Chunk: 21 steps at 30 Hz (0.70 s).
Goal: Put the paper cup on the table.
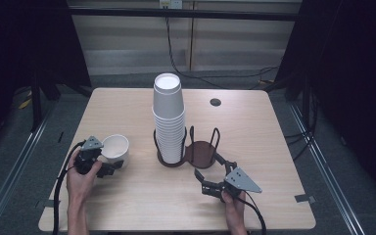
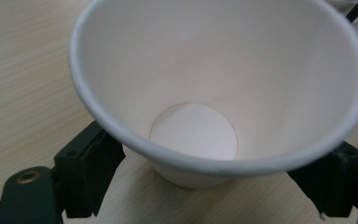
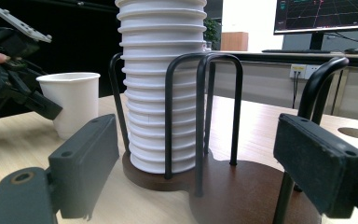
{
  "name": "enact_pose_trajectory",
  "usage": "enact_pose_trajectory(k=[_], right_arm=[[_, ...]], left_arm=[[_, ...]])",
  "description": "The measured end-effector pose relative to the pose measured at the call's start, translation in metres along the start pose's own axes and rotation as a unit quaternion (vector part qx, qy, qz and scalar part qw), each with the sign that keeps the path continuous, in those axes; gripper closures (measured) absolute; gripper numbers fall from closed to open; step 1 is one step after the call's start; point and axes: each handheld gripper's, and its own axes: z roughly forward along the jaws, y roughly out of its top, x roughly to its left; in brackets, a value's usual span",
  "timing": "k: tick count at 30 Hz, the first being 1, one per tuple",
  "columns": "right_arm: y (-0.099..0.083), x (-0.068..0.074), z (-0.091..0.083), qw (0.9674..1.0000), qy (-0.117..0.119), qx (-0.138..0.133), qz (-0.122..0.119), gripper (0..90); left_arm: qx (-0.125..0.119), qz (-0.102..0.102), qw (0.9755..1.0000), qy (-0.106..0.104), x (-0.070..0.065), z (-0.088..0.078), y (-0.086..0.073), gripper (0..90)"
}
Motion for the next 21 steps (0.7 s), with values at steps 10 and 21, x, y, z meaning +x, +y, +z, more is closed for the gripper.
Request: enact_pose_trajectory(k=[10, 21], right_arm=[[0.0, 0.0, 0.0, 1.0, 0.001, 0.0, 0.0, 13.4], [0.0, 0.0, 0.0, 1.0, 0.001, -0.001, -0.001, 13.4]], left_arm=[[-0.07, -0.041, 0.9967, -0.005, -0.011, -0.015, -0.015, 15.6], [-0.119, -0.026, 0.9922, 0.025, -0.035, -0.033, -0.022, 15.8]])
